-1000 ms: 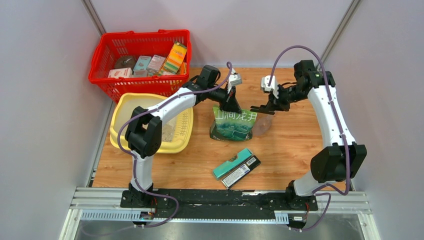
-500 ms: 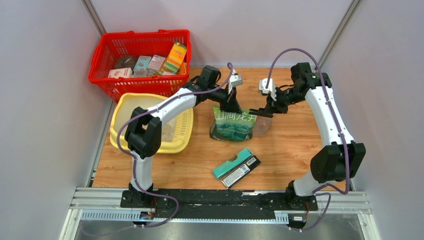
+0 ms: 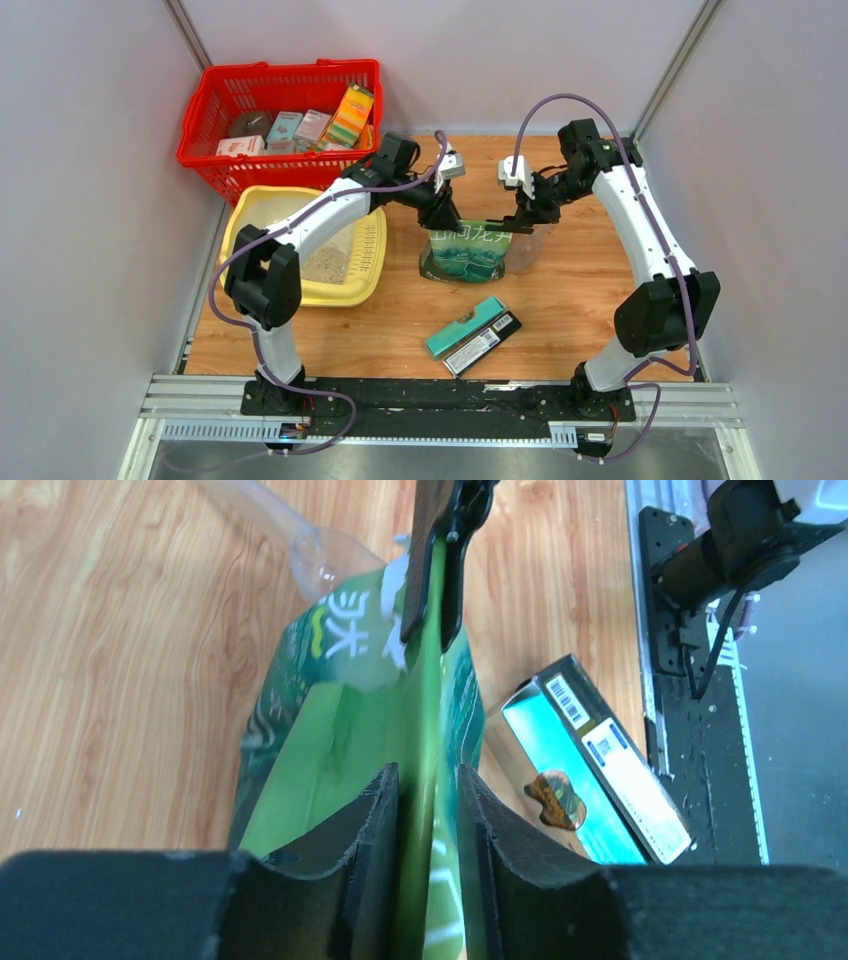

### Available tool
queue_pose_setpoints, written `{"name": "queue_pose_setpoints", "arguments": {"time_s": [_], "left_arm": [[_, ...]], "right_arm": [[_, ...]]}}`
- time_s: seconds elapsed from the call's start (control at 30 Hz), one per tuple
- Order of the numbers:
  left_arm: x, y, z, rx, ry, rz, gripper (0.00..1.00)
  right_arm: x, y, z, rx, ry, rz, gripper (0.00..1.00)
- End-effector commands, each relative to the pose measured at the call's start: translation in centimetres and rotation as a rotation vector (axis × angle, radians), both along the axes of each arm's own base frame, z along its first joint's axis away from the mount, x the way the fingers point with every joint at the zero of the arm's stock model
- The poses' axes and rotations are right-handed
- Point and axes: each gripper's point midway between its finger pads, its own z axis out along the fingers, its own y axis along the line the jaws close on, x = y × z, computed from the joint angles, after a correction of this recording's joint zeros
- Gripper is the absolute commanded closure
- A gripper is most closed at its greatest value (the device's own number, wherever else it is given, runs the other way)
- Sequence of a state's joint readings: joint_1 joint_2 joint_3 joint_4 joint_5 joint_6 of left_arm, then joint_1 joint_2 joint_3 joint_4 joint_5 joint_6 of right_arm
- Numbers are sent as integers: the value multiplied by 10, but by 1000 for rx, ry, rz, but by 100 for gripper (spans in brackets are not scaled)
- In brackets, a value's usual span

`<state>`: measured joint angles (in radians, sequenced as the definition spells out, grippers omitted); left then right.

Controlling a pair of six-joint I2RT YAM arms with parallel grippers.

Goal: Fill the litter box with clean litter

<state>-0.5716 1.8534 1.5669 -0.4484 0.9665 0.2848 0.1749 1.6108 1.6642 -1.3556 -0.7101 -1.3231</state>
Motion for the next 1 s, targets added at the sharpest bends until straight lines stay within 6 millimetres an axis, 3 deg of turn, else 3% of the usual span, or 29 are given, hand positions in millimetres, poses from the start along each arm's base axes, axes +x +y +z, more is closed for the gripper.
{"name": "queue_pose_setpoints", "arguments": {"time_s": [0.0,0.17,0.3,0.6,0.97], "left_arm": [[-12,27,2,31,-34,-15,68],[-10,30,-10,55,-34,-1,86],[-6,26,-2,26,-37,14,93],[-7,26,1,15,-43,16,98],[-6,29,4,11,-39,30,97]], "right_arm": [[-65,-8,-7,-76,307,-2,100],[-70,7,-6,-60,328,30,100],[-70,21,-1,-24,341,40,100],[-68,39,-6,-3,370,48,100],[-64,46,-16,23,398,28,100]]}}
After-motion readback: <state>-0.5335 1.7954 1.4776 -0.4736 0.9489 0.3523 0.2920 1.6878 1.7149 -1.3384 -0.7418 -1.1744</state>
